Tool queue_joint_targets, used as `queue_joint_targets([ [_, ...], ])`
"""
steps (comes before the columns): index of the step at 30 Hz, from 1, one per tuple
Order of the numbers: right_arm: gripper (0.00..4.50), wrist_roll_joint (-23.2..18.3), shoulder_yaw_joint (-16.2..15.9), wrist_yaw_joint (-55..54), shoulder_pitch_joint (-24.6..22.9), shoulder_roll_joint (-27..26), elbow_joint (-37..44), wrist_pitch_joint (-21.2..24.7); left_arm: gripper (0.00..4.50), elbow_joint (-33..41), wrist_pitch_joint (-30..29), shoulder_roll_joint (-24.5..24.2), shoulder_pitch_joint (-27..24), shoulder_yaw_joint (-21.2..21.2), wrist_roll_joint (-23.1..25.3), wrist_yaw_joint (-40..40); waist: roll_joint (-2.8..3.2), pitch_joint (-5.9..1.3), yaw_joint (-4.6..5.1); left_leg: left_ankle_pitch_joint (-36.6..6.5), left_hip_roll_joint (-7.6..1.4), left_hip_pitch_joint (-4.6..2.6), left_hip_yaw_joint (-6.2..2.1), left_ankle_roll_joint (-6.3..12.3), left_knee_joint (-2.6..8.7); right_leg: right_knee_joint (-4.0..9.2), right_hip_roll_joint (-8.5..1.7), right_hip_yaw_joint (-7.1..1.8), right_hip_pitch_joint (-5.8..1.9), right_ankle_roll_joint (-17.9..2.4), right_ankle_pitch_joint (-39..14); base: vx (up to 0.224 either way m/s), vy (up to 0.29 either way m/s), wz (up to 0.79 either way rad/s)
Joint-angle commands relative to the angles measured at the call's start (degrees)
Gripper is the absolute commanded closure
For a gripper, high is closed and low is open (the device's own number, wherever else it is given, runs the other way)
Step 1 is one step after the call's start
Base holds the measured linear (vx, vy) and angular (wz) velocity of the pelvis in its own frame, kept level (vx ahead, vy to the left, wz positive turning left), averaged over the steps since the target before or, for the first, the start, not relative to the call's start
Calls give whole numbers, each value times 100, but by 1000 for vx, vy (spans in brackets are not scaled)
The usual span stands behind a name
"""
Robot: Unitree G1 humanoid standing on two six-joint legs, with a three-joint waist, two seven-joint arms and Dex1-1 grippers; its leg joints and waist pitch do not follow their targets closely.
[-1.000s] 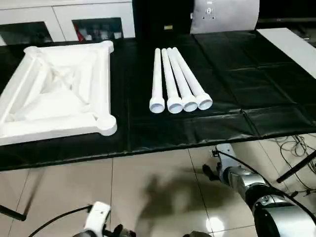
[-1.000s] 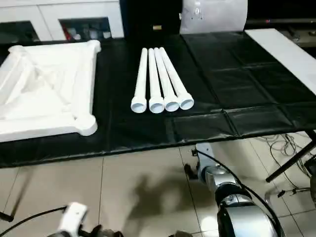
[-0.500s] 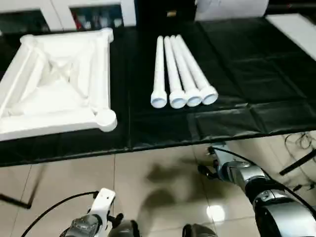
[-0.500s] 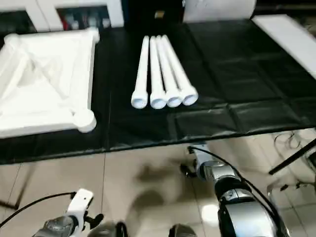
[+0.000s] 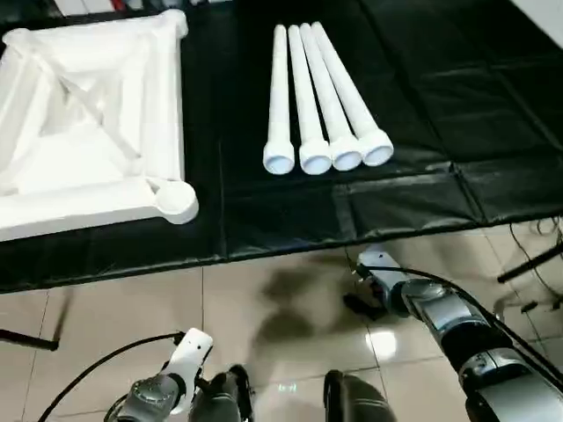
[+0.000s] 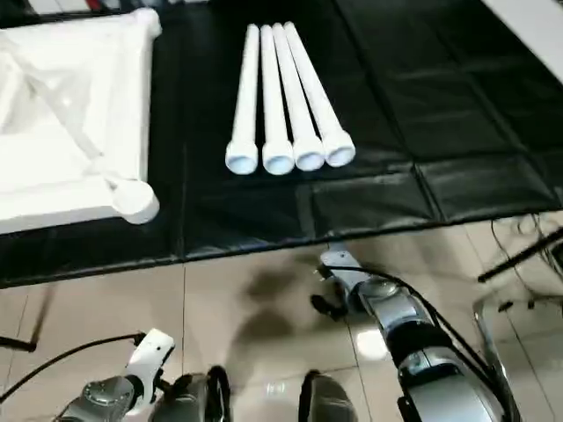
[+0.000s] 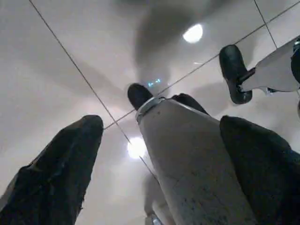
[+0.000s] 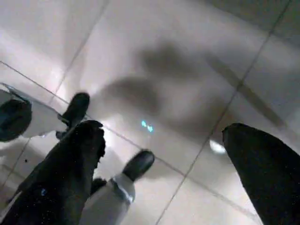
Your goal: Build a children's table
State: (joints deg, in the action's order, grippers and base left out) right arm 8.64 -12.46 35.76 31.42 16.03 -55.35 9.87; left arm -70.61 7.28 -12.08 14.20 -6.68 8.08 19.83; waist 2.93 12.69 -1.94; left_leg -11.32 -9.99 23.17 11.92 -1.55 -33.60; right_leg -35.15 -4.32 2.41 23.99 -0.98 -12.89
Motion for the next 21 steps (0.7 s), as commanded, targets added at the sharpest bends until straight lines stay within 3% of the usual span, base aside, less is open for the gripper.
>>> queue_joint_targets([
  [1,0,63,-245,397,-93,23,111,-724,8,-47,-11,-54,-98,-127,138,89,20,-300,2,-648,-497,-182,-228,702,455,288,-582,-323,-244,-1872,951,0,0,0],
  [3,0,198,-463,662,-52,73,111,-1247,8,-46,-21,-62,-91,-160,172,119,8,-280,9,-509,-492,-170,-221,775,441,271,-584,-326,-246,-1889,1190,0,0,0],
  [6,0,416,-757,916,36,130,70,-1758,8,-64,-67,-72,-65,-229,237,185,19,-293,23,-177,-482,-165,-214,1032,393,216,-578,-312,-258,-1922,1725,0,0,0],
  [7,0,416,-757,916,36,130,70,-1758,8,-64,-67,-72,-65,-229,237,185,13,-286,27,-172,-483,-160,-214,1061,394,216,-578,-311,-258,-1924,1741,0,0,0],
  [8,0,534,-863,966,70,158,48,-2093,8,-68,-91,-67,-67,-247,249,218,19,-283,21,-190,-494,-161,-221,1090,397,215,-581,-307,-258,-1930,1701,0,0,0],
  [11,0,593,-892,960,84,174,24,-2337,8,-73,-93,-50,-86,-261,266,243,17,-270,25,-376,-506,-174,-221,1045,419,246,-583,-313,-250,-1949,1365,0,0,0],
  [12,0,671,-979,991,136,202,-75,-2610,8,-80,-73,-27,-108,-269,286,246,5,-273,24,-458,-510,-178,-223,1016,429,257,-584,-317,-254,-1957,1214,0,0,0],
  [15,0,450,-711,752,62,155,-141,-2428,8,-97,-68,12,-160,-283,300,238,8,-259,26,-533,-508,-185,-218,962,437,279,-583,-333,-248,-1957,1011,0,0,0],
  [17,0,14,-295,732,-50,26,-225,-2058,8,-90,-59,21,-195,-270,302,215,3,-268,22,-482,-510,-173,-218,1013,432,266,-588,-349,-261,-2004,1073,0,0,0],
  [19,0,81,-457,1080,-13,61,-271,-2539,8,-50,59,72,-323,-231,253,127,-62,-289,44,-439,-508,-151,-219,1059,430,262,-585,-331,-275,-1991,1095,0,0,0],
  [21,0,129,-569,1135,-116,-92,-320,-2689,8,-24,128,85,-373,-228,241,125,-46,-275,52,-512,-511,-154,-213,1088,430,274,-593,-337,-256,-1960,948,0,0,0],
])
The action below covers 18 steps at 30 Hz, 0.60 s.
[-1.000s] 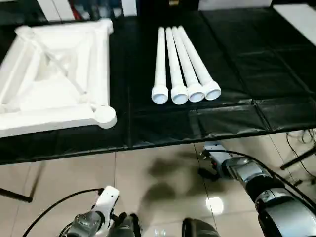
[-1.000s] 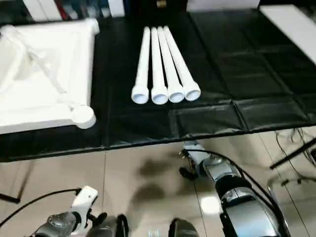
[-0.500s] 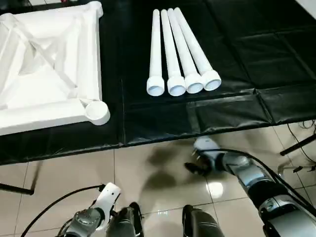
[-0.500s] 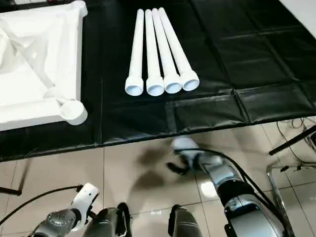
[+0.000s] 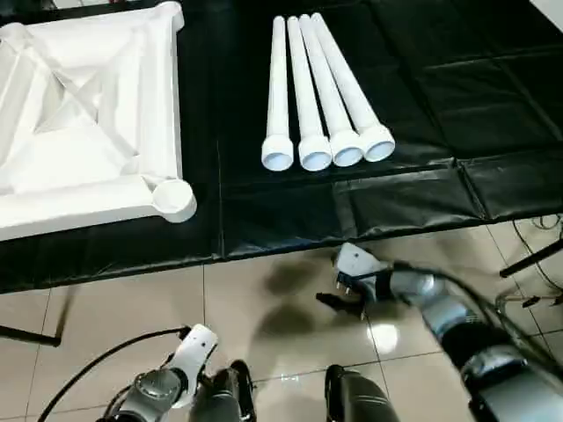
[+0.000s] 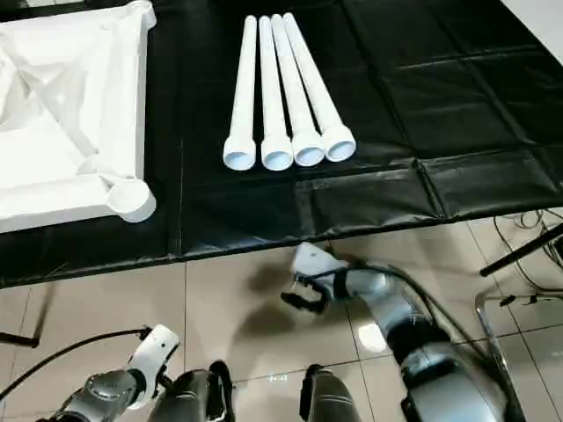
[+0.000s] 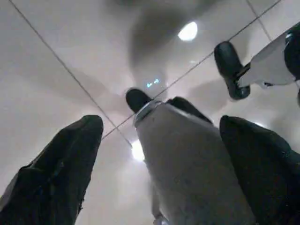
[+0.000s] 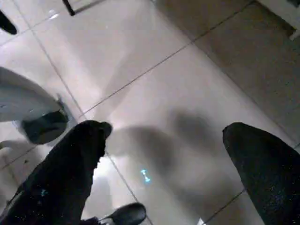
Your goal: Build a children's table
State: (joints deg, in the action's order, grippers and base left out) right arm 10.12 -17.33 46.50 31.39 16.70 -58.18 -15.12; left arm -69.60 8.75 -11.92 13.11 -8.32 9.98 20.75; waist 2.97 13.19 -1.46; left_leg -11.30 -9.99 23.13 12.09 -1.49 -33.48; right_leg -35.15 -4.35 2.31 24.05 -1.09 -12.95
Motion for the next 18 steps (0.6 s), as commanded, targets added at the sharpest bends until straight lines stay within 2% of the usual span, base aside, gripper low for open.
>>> queue_joint_targets([
  [1,0,371,-527,-623,-653,-954,-291,-345,8,-88,42,69,-312,-55,25,54,-147,-331,24,-524,-512,-157,-214,1102,418,292,-587,-333,-264,-1928,914,0,0,0],
  [2,0,390,-547,-656,-676,-990,-305,-351,8,-87,44,69,-314,-54,24,55,-63,-317,10,-452,-516,-156,-221,1078,422,288,-621,-343,-224,-1893,794,0,0,0],
  [3,0,875,-1046,-1389,-1131,-1740,-615,-367,8,-24,94,45,-369,-39,-5,85,-39,-326,25,-451,-522,-162,-232,1012,441,300,-633,-342,-208,-1863,740,0,0,0],
  [4,0,1002,-1155,-1504,-1150,-1793,-661,-316,8,0,101,35,-385,-32,-15,97,-35,-338,42,-390,-518,-182,-226,968,442,301,-611,-334,-190,-1881,838,47,-55,-1],
  [5,0,1188,-1305,-1564,-1162,-1823,-736,-218,8,66,134,10,-434,-18,-34,126,-67,-355,67,-351,-534,-180,-232,897,447,284,-602,-329,-217,-1933,1104,0,0,0],
  [6,0,1189,-1306,-1564,-1162,-1823,-737,-217,8,67,135,10,-434,-18,-34,126,-187,-378,91,-285,-518,-163,-218,916,427,257,-584,-325,-245,-1946,1331,0,0,0],
  [7,0,1324,-1417,-1615,-1183,-1802,-799,-169,8,173,189,-10,-511,10,-70,186,-225,-406,80,155,-469,-145,-217,1075,371,163,-550,-343,-278,-1870,2105,0,0,0],
  [8,0,1340,-1414,-1690,-1225,-1800,-842,-143,8,294,213,-26,-592,26,-102,236,-179,-304,119,2,-499,-69,-251,1155,447,180,-592,-305,-249,-1768,1819,0,0,0],
  [9,0,1280,-1340,-1767,-1259,-1816,-879,-118,8,387,234,-39,-651,34,-120,265,-115,-283,111,-269,-535,-127,-243,1085,478,232,-590,-304,-201,-1743,1417,0,0,0],
  [10,0,1236,-1286,-1810,-1281,-1831,-900,-106,8,435,248,-47,-687,36,-128,276,-98,-262,124,-542,-559,-151,-233,993,511,265,-580,-315,-180,-1743,1051,0,0,0],
  [11,0,1233,-1282,-1813,-1283,-1832,-902,-105,8,439,249,-48,-689,36,-128,277,-82,-243,112,-951,-586,-204,-223,731,566,308,-555,-333,-160,-1761,608,0,0,0],
  [12,0,1134,-1038,-2192,-1316,-1889,-990,-125,8,666,267,-81,-808,65,-172,289,-110,-207,105,-1275,-591,-216,-223,507,605,340,-573,-356,-161,-1777,371,0,0,0],
  [13,0,1095,-960,-2384,-1314,-1920,-1046,-148,8,785,273,-96,-861,82,-197,310,-79,-187,92,-1491,-585,-217,-232,334,626,362,-613,-383,-182,-1779,196,0,0,0],
  [14,0,1044,-900,-2457,-1311,-1934,-1064,-157,8,833,271,-100,-879,97,-213,318,-93,-175,92,-1573,-587,-227,-231,271,637,378,-620,-396,-176,-1779,113,0,0,0],
  [16,0,738,-651,-2625,-1299,-1938,-1090,-223,8,1046,290,-127,-918,135,-268,375,-69,-155,73,-1552,-571,-236,-232,209,622,385,-646,-433,-190,-1760,159,0,0,0],
  [17,0,559,-496,-2589,-1312,-1904,-1045,-271,8,1139,290,-133,-909,176,-324,406,-96,-165,74,-1324,-557,-225,-223,271,595,357,-633,-436,-207,-1752,405,0,0,0],
  [18,0,559,-496,-2589,-1312,-1904,-1045,-271,8,1139,290,-133,-909,176,-324,406,-64,-155,79,-1136,-544,-216,-210,361,577,335,-625,-428,-214,-1743,664,0,0,0],
])
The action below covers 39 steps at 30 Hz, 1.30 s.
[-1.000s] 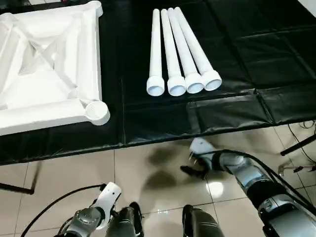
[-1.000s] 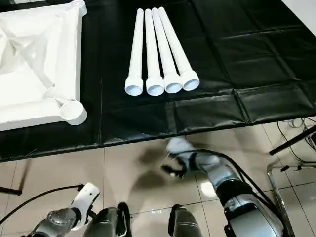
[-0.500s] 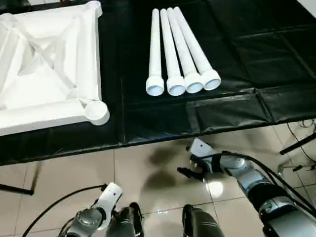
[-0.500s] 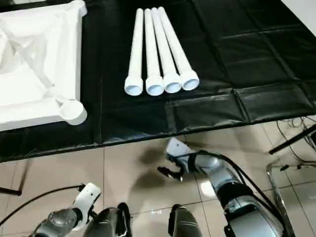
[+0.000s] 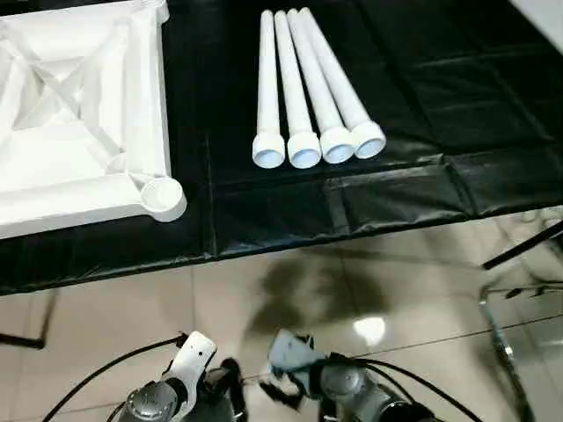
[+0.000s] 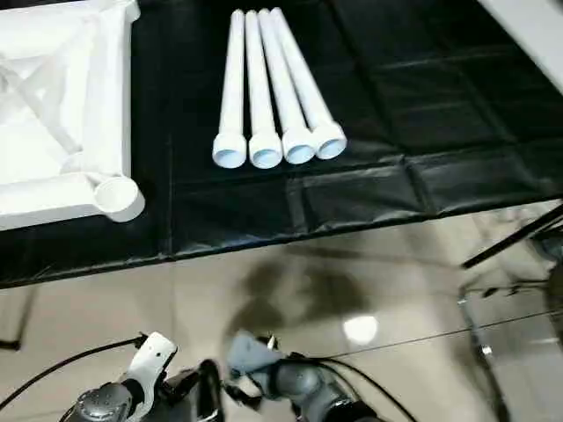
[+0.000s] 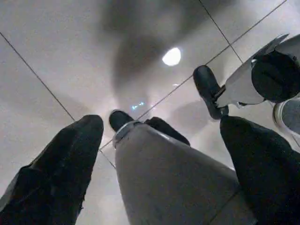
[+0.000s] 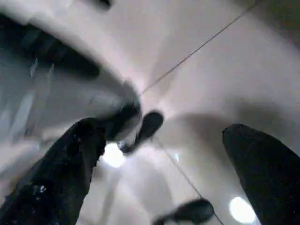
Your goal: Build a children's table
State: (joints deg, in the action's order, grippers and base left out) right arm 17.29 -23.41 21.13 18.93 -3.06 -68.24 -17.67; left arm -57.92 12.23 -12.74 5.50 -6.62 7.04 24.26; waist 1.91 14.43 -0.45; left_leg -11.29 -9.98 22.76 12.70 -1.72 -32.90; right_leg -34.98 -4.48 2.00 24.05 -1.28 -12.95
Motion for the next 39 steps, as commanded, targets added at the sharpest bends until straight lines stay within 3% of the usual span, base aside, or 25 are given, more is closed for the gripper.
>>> queue_joint_targets([
  [1,0,-308,232,233,-135,147,97,-191,8,87,-66,-59,-133,67,-139,163,89,-298,-29,-1029,-537,-181,-271,417,498,290,-608,-391,-225,-1738,816,0,0,0],
  [2,0,-340,256,308,-154,165,132,-238,8,116,-67,-62,-130,81,-165,194,75,-298,-29,-851,-534,-173,-258,521,472,265,-602,-383,-225,-1758,1116,0,0,0],
  [3,0,-409,238,752,-248,195,278,-300,8,268,-116,-90,-166,76,-213,336,124,-323,-44,-726,-518,-166,-256,603,450,235,-586,-363,-250,-1780,1346,0,0,0],
  [4,0,-412,186,1006,-311,234,395,-361,8,422,-129,-118,-218,60,-249,466,106,-327,-50,-656,-528,-150,-257,681,439,222,-594,-357,-258,-1799,1556,0,0,0],
  [7,0,-420,192,1211,-362,283,516,-384,8,728,-174,-173,-351,19,-309,681,96,-342,-47,-631,-523,-127,-260,787,428,202,-584,-335,-270,-1874,1660,0,0,0],
  [8,0,-579,283,1389,-438,355,687,-397,8,1144,-290,-243,-536,33,-435,869,56,-352,-43,-694,-542,-133,-258,811,428,208,-600,-337,-280,-1901,1573,0,0,0],
  [9,0,-858,434,1664,-564,476,964,-396,8,1745,-505,-335,-799,101,-627,1053,69,-343,-63,-813,-570,-121,-272,822,449,228,-631,-344,-293,-1910,1346,0,0,0],
  [12,0,-1077,505,1888,-729,657,1359,-397,8,2120,-665,-384,-965,232,-785,1027,66,-335,-48,-898,-566,-136,-261,818,464,246,-565,-339,-268,-1899,1059,0,0,0],
  [13,0,-1454,695,2109,-1065,892,2124,-184,8,2501,-803,-437,-1150,456,-993,962,67,-343,-70,-943,-558,-148,-252,792,466,268,-554,-356,-291,-1857,894,0,0,0],
  [16,0,-2003,1012,2403,-1629,1151,3254,279,8,3277,-1177,-496,-1516,757,-1398,1026,60,-377,-120,-990,-553,-182,-246,773,464,284,-545,-353,-284,-1835,716,0,0,0],
  [18,0,-2300,1100,2589,-2056,1353,4073,578,8,3909,-1373,-600,-1852,765,-1601,1252,69,-381,-171,-1048,-552,-174,-239,764,467,301,-530,-355,-268,-1856,578,0,0,0],
  [22,0,-2859,1146,2790,-2850,1737,5588,1148,8,5045,-1425,-678,-2476,786,-2014,1475,54,-414,-256,-1139,-537,-171,-263,712,473,360,-527,-368,-289,-1647,155,0,0,0],
  [23,0,-3056,1185,2834,-2972,1768,5774,1253,8,5252,-1408,-658,-2564,809,-2183,1559,60,-436,-267,-1188,-538,-178,-261,683,479,377,-532,-369,-293,-1639,25,0,0,0],
  [26,0,-3276,1263,2994,-3132,1744,5683,1176,8,5186,-1178,-621,-2585,854,-2383,1826,60,-395,-278,-1464,-506,-201,-255,513,498,464,-537,-380,-252,-1556,-823,0,0,0],
  [27,0,-3220,1296,3028,-3161,1648,5328,878,8,4928,-987,-590,-2534,887,-2437,2001,24,-460,-279,-1450,-487,-218,-253,446,475,491,-557,-386,-255,-1485,-1091,0,0,0],
  [28,0,-3142,1328,3000,-3174,1553,5054,681,8,4683,-846,-559,-2495,927,-2469,2131,41,-452,-275,-1422,-483,-222,-247,401,478,495,-552,-391,-243,-1464,-1125,0,0,0],
  [30,0,-3103,1403,2933,-3111,1419,4717,510,8,4463,-686,-521,-2448,967,-2468,2194,54,-551,-267,-1109,-458,-234,-241,374,450,446,-512,-367,-255,-1453,-660,0,0,0],
  [32,0,-3443,1785,2594,-3378,1562,5541,783,8,5204,-876,-590,-2677,1155,-2788,2137,45,-674,-310,-873,-490,-217,-264,447,425,367,-506,-344,-328,-1511,-70,0,0,0],
  [33,0,-3526,1857,2536,-3423,1611,5772,889,8,5364,-932,-609,-2711,1180,-2849,2123,34,-691,-319,-760,-487,-193,-264,582,413,333,-483,-336,-344,-1544,291,0,0,0],
  [34,0,-3680,2004,2385,-3498,1700,6266,1112,8,5675,-1034,-650,-2777,1234,-2957,2076,58,-743,-333,-731,-479,-199,-266,618,403,316,-470,-323,-365,-1554,370,0,0,0],
  [35,0,-3781,2168,2159,-3505,1752,6732,1304,8,5886,-1075,-666,-2765,1307,-3018,1985,146,-844,-384,-839,-462,-212,-269,663,383,319,-470,-294,-386,-1553,249,0,0,0],
  [36,0,-3781,2168,2159,-3505,1752,6732,1304,8,5886,-1075,-666,-2765,1307,-3018,1985,99,-828,-379,-878,-461,-211,-254,663,390,349,-455,-290,-365,-1522,186,0,0,0],
  [37,0,-3776,2512,1606,-3490,1830,7736,1790,8,6136,-981,-686,-2694,1469,-2993,1787,135,-857,-398,-947,-450,-216,-260,650,385,352,-460,-288,-368,-1512,66,0,0,0],
  [38,0,-3741,2663,1337,-3442,1841,8186,2032,8,6191,-911,-696,-2627,1560,-2989,1720,119,-894,-433,-958,-442,-214,-277,613,389,371,-430,-278,-391,-1381,-86,0,0,0],
  [39,0,-3723,2693,1266,-3411,1832,8287,2088,8,6183,-893,-700,-2594,1589,-2993,1710,172,-988,-466,-997,-419,-235,-272,563,359,381,-443,-263,-385,-1262,-295,0,0,0],
])
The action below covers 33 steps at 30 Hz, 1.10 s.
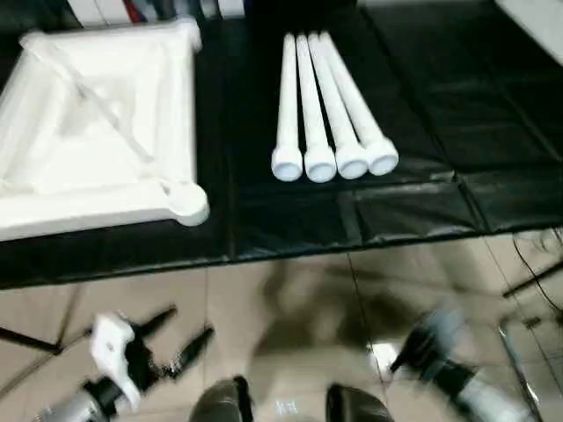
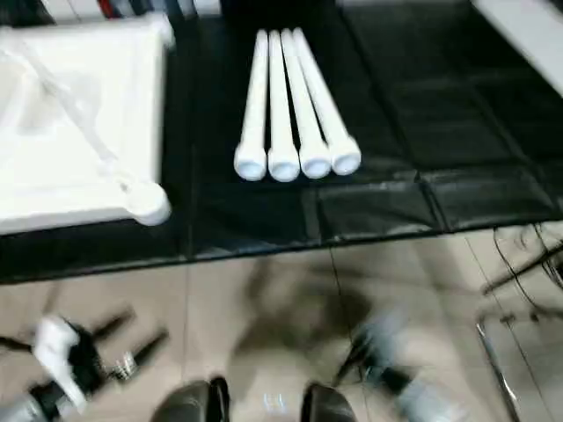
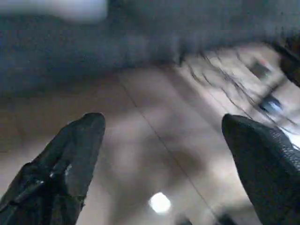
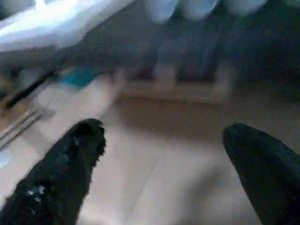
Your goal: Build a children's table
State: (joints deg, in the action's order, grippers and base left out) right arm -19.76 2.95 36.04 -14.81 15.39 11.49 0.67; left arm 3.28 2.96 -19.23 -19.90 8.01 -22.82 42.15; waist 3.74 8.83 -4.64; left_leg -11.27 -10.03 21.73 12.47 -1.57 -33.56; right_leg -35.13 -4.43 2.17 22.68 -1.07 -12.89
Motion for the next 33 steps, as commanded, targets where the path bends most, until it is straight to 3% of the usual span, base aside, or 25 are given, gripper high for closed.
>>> queue_joint_targets([
  [1,0,-1,71,-267,-5,-27,360,275,8,36,55,-52,-23,149,-13,-75,-20,-433,-55,-1036,-392,-119,-247,530,421,414,-452,-284,-240,-1221,-478,0,0,0],
  [2,0,1,58,-359,73,-59,545,388,8,851,-538,-172,68,273,-240,-419,14,-449,-88,-1355,-372,-128,-247,398,445,487,-479,-290,-240,-1056,-1256,0,0,0],
  [3,0,-3,45,-430,121,-79,680,466,8,1469,-985,-265,126,364,-417,-677,37,-466,-122,-1790,-409,-219,-261,133,451,510,-501,-307,-205,-1008,-1945,0,0,0],
  [7,0,416,-330,-892,496,-259,976,741,8,2434,-2052,-286,978,230,-474,-1554,24,-488,-150,-2302,-366,-309,-322,-247,487,594,-419,-297,-161,-742,-2776,-15,1,2],
  [8,0,896,-402,-1357,730,-425,1017,821,8,2392,-2204,-236,1448,156,-367,-1784,-45,-597,-158,-1966,-328,-328,-316,-299,480,540,-378,-299,-147,-608,-2493,-57,5,6],
  [9,0,1026,-400,-1747,931,-515,1053,1311,8,2283,-2467,-174,1860,126,-364,-2021,-113,-609,-120,-1823,-314,-301,-294,-300,475,531,-359,-304,-150,-573,-2343,-57,5,6],
  [10,0,1007,-394,-1804,971,-529,1049,1422,8,2247,-2496,-156,1941,125,-335,-2065,-67,-641,-117,-1634,-289,-267,-309,-315,474,472,-347,-297,-184,-572,-2165,0,0,0],
  [11,0,911,-377,-2008,1124,-582,1037,1849,8,2106,-2604,-103,2235,131,-228,-2226,-119,-662,-103,-1367,-281,-205,-315,-285,478,448,-331,-298,-211,-503,-1816,0,0,0],
  [12,0,748,-362,-2072,1239,-677,949,1972,8,1936,-2611,4,2448,152,-297,-2340,-179,-706,-63,-1458,-269,-240,-286,-302,449,455,-307,-294,-187,-446,-1733,0,0,0],
  [14,0,855,-399,-2292,1494,-870,667,1961,8,1519,-2630,202,2814,140,-196,-2608,-162,-736,-20,-1589,-253,-211,-305,-375,454,451,-320,-293,-187,-385,-1718,0,0,0],
  [15,0,905,-410,-2426,1602,-981,445,1968,8,1292,-2700,274,2858,19,-150,-2614,-284,-753,55,-1694,-241,-220,-296,-410,450,475,-294,-283,-174,-357,-1698,0,0,0],
  [16,0,943,-416,-2513,1660,-1039,306,1975,8,1172,-2766,308,2853,-77,-112,-2602,-248,-772,47,-1683,-239,-203,-326,-417,455,440,-316,-282,-187,-375,-1660,0,0,0],
  [17,0,974,-417,-2573,1697,-1097,210,1991,8,1063,-2748,371,2817,-169,29,-2679,-335,-800,97,-1561,-240,-175,-316,-404,445,440,-311,-278,-212,-389,-1490,0,0,0],
  [19,0,1146,-465,-2633,1771,-1132,72,1967,8,841,-2656,495,2712,-387,314,-2802,-265,-852,126,-1258,-251,-152,-314,-337,409,399,-313,-282,-229,-441,-994,0,0,0],
  [20,0,1333,-538,-2738,1822,-1127,34,1986,8,754,-2583,483,2604,-491,488,-2844,-294,-887,134,-1026,-251,-133,-304,-285,375,373,-297,-273,-252,-491,-552,0,0,0],
  [21,0,1393,-573,-2787,1846,-1087,64,2032,8,747,-2542,484,2485,-593,625,-2913,-177,-972,114,-573,-231,-103,-320,-215,316,276,-296,-259,-294,-557,139,0,0,0],
  [22,0,1404,-549,-2823,1846,-1077,107,1988,8,829,-2584,452,2390,-659,684,-2941,-221,-970,135,-407,-232,-93,-309,-157,303,284,-270,-245,-287,-575,450,0,0,0],
  [23,0,1443,-472,-2923,1837,-1070,175,1818,8,1010,-2621,391,2211,-780,800,-2980,-129,-969,131,-343,-237,-94,-318,-116,286,268,-267,-225,-275,-643,798,0,0,0],
  [26,0,1666,-197,-3179,1678,-904,214,1571,8,1341,-2719,596,2078,-793,707,-3157,-227,-939,104,-601,-253,-82,-290,-26,302,300,-282,-224,-292,-820,553,0,0,0],
  [28,0,1242,23,-3159,1563,-1053,364,2028,8,1447,-2806,686,2121,-717,665,-3256,-125,-892,77,-1004,-268,-121,-276,-53,325,348,-277,-233,-242,-851,-61,0,0,0],
  [29,0,994,117,-3133,1518,-1141,473,2325,8,1488,-2841,698,2140,-710,683,-3282,-170,-862,72,-1303,-272,-111,-291,-101,367,390,-267,-223,-252,-750,-538,0,0,0],
  [30,0,905,70,-3056,1554,-1178,524,2415,8,1413,-2835,636,2242,-723,724,-3216,-72,-845,53,-1571,-253,-108,-313,-150,388,417,-313,-229,-249,-638,-1026,0,0,0],
  [31,0,895,-44,-2949,1559,-1192,514,2426,8,1282,-2775,544,2341,-751,872,-3185,-79,-833,50,-1748,-200,-87,-280,-19,358,526,-442,-301,-266,-565,-1614,0,0,0],
  [32,0,925,-103,-2911,1536,-1188,493,2392,8,1245,-2744,507,2357,-754,921,-3171,-162,-840,45,-1659,-187,-55,-268,97,324,606,-523,-355,-295,-525,-1859,0,0,0],
  [33,0,1069,-243,-2917,1549,-1183,395,2317,8,1187,-2775,417,2474,-659,903,-3133,-211,-852,-29,-1246,-177,50,-328,388,153,716,-823,-523,-390,-479,-2252,0,0,0],
])
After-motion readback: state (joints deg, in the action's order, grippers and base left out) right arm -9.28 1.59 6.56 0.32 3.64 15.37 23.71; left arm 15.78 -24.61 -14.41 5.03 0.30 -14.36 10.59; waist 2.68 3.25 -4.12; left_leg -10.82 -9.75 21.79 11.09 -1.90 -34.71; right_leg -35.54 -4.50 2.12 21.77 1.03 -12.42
